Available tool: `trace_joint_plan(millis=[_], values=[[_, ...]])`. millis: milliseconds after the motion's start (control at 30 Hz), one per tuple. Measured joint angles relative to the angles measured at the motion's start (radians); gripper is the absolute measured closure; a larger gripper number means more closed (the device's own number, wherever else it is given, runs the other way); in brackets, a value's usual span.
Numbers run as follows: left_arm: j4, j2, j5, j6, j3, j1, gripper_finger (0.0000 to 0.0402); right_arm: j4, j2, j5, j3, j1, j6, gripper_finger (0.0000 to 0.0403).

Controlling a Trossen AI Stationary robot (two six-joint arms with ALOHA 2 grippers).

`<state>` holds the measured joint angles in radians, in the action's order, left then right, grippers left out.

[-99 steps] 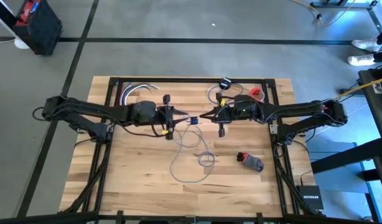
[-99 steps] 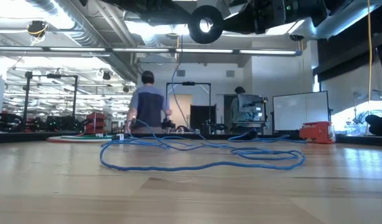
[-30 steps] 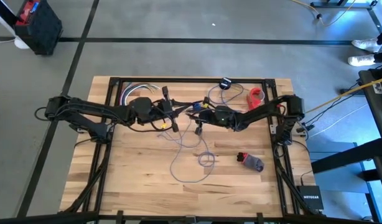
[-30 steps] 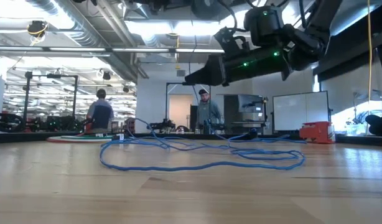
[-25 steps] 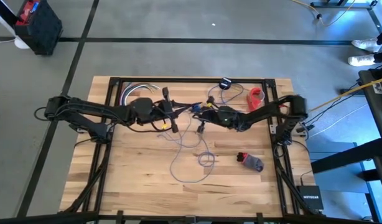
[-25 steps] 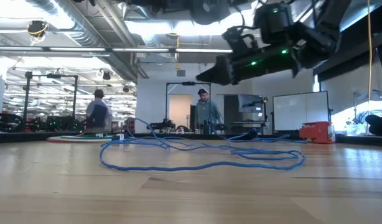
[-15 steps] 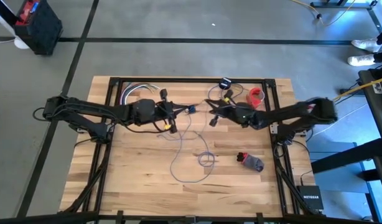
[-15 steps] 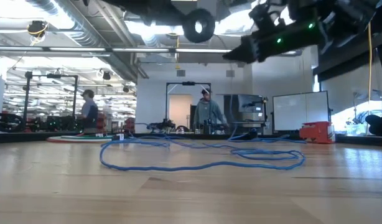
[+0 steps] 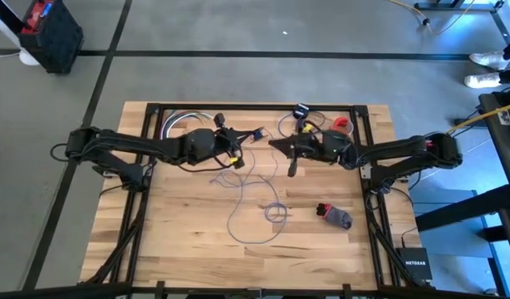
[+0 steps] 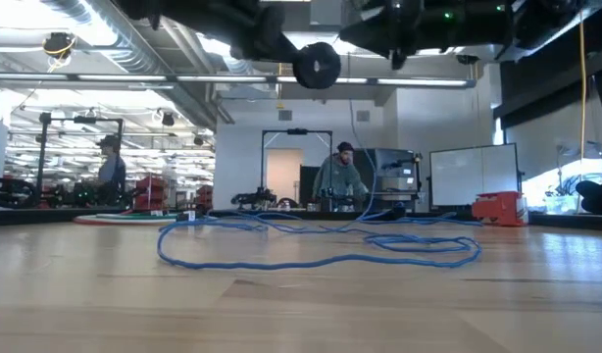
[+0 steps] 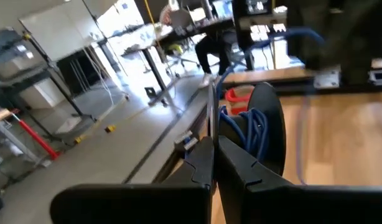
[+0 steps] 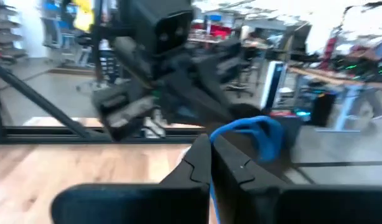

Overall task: Coil cords
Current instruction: Coil the blue wire onto the spool

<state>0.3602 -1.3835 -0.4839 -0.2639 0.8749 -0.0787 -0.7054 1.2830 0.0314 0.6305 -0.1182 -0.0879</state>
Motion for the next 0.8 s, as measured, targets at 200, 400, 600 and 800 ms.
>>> trace_joint_plan(millis=[200,400,600,800], values=[[0.036,-0.023,0.001,0.006,0.0,-0.014,0.0401,-0.001,0.097,0.002,0.076,0.056,0.004,0.0401],[0.047,-0.024,-0.001,0.018,0.0,-0.011,0.0401,0.0,0.169,0.047,0.147,0.068,-0.005,0.0401],[0.053,-0.024,-0.001,0.03,0.0,-0.007,0.0401,-0.005,0.236,0.046,0.232,0.068,-0.007,0.0399],[0.085,-0.024,-0.002,0.077,0.0,-0.005,0.0401,0.035,0.311,0.099,0.237,0.068,-0.017,0.0397]])
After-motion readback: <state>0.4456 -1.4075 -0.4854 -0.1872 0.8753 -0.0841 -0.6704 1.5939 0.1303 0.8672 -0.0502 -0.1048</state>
